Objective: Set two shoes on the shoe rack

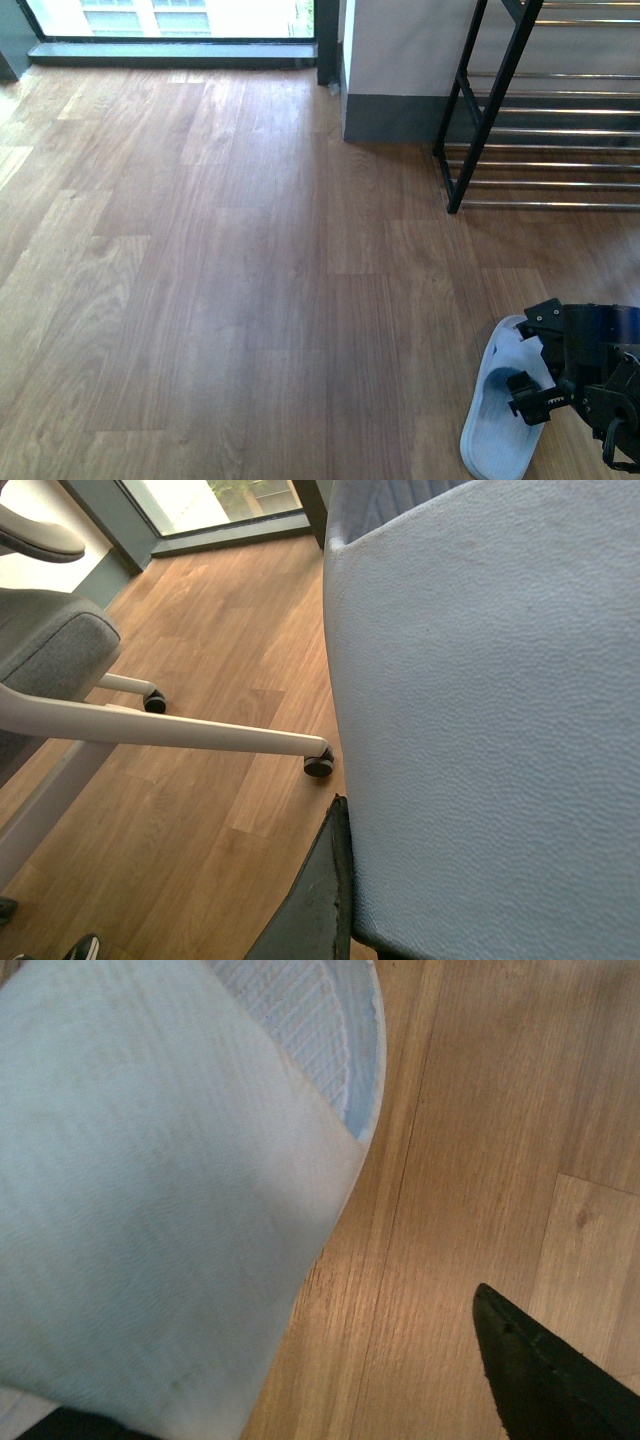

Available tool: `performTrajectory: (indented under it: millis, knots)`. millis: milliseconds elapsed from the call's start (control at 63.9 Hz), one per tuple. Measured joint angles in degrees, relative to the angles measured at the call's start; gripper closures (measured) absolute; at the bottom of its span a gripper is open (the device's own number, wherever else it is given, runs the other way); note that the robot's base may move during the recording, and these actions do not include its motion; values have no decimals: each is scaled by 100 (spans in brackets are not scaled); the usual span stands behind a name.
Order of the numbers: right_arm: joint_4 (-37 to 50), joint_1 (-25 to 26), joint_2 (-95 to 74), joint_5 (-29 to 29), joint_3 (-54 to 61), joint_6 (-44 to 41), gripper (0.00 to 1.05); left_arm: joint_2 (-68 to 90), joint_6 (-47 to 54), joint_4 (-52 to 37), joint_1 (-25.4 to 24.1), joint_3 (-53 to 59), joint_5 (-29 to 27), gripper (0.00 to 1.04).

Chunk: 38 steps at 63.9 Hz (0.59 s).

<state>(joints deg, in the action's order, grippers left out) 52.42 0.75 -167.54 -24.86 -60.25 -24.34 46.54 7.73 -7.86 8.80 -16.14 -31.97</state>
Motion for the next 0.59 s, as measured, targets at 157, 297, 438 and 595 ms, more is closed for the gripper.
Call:
performTrajectory:
  millis: [157,297,438,595]
  knots:
    - [-59,-11,0,2,31,146,62,0,0,0,0,0,0,103]
    - [59,-28,0,26,44,249,89,0,0,0,0,0,0,103]
    - [221,-17,98,131,201,267,103,0,0,0,0,0,0,103]
    - [466,13,682,452,616,94,103,0,0,0,0,0,0,103]
